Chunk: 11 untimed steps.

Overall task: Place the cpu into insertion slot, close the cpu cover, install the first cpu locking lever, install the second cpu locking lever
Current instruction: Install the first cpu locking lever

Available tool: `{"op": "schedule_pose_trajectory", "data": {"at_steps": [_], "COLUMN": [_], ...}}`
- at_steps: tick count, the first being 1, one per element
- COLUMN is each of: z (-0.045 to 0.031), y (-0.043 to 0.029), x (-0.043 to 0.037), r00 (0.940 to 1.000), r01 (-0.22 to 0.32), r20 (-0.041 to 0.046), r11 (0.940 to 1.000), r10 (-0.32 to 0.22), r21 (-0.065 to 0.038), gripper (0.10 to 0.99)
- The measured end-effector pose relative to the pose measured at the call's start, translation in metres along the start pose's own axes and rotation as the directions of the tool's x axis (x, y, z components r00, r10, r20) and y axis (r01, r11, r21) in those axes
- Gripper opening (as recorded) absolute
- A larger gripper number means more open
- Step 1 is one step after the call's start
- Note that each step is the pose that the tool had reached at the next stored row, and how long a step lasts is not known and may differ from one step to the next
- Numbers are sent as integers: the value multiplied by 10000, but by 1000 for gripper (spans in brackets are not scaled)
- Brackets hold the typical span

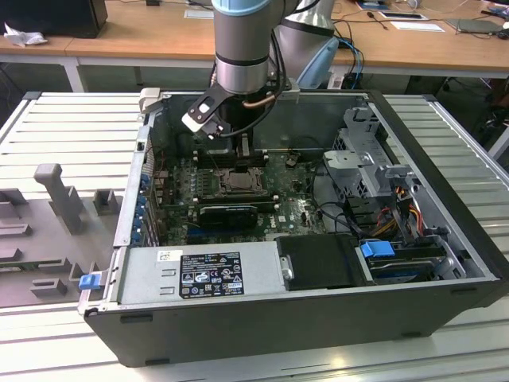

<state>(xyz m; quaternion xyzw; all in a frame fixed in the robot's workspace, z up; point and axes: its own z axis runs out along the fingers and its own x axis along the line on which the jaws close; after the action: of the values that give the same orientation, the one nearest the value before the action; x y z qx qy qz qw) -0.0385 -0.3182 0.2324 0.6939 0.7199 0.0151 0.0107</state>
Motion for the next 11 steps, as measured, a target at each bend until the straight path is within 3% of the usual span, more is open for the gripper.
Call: {"op": "schedule_pose_trajectory", "data": {"at_steps": [11], "z": [-26], "y": [1], "x": [0], "r00": [10000], "r01": [0], "r20": [-3], "r11": [10000], "r10": [0], "r21": [1], "gripper": [106]}}
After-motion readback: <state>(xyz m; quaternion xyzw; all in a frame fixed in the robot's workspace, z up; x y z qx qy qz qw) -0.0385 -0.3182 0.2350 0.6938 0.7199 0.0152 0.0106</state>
